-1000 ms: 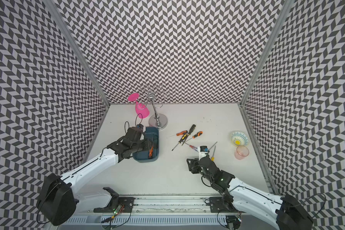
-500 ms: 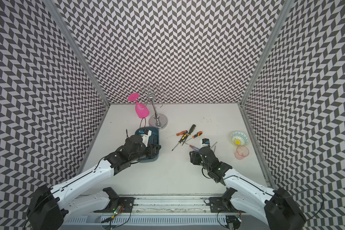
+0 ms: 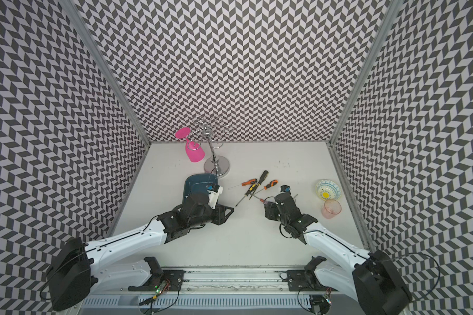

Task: Put the screwdriver on the desktop into the storage box
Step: Pick up the screwdriver from the center of the board.

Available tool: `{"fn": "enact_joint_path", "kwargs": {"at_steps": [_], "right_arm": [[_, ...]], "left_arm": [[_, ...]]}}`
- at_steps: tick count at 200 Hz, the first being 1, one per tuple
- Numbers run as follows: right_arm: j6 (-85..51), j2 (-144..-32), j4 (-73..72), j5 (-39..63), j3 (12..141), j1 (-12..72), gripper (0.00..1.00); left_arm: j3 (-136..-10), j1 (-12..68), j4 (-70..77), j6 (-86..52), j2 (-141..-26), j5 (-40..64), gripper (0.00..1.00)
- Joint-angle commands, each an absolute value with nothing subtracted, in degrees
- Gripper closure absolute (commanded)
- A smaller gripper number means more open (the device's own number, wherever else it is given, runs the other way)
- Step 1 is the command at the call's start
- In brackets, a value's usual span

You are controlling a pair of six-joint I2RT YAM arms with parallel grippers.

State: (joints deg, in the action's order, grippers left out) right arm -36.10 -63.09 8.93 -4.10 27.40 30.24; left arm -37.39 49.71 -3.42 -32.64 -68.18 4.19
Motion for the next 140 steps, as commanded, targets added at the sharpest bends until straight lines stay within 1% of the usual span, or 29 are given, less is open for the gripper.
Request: {"fn": "enact_joint_path", "kwargs": {"at_steps": [1, 53, 75, 101, 140], "right_arm": [[-35.86, -64.44, 10.49, -5.38, 29.58, 29.03, 0.41], [-35.99, -71.17, 16.19, -7.00, 33.68, 26.33, 0.42], [-36.15, -75.52, 19.65, -7.08, 36.46, 25.87, 0.44], [-36.41, -80.23, 21.62, -7.40, 38.34, 25.68, 0.50], [-37.49, -81.73, 20.59, -7.45, 37.26, 25.73, 0.51]], "left_arm": [[-38.41, 51.38, -0.97, -32.26, -69.61, 3.00, 0.53], [-39.55, 53.56, -0.71, -32.41, -72.13, 1.52, 0.53], [-39.64, 53.95, -0.79, -32.55, -72.40, 1.07, 0.53], [-39.55, 54.24, -0.88, -32.70, -72.17, 0.62, 0.53], [-38.97, 54.38, -1.04, -33.05, -71.63, 0.01, 0.53]]}}
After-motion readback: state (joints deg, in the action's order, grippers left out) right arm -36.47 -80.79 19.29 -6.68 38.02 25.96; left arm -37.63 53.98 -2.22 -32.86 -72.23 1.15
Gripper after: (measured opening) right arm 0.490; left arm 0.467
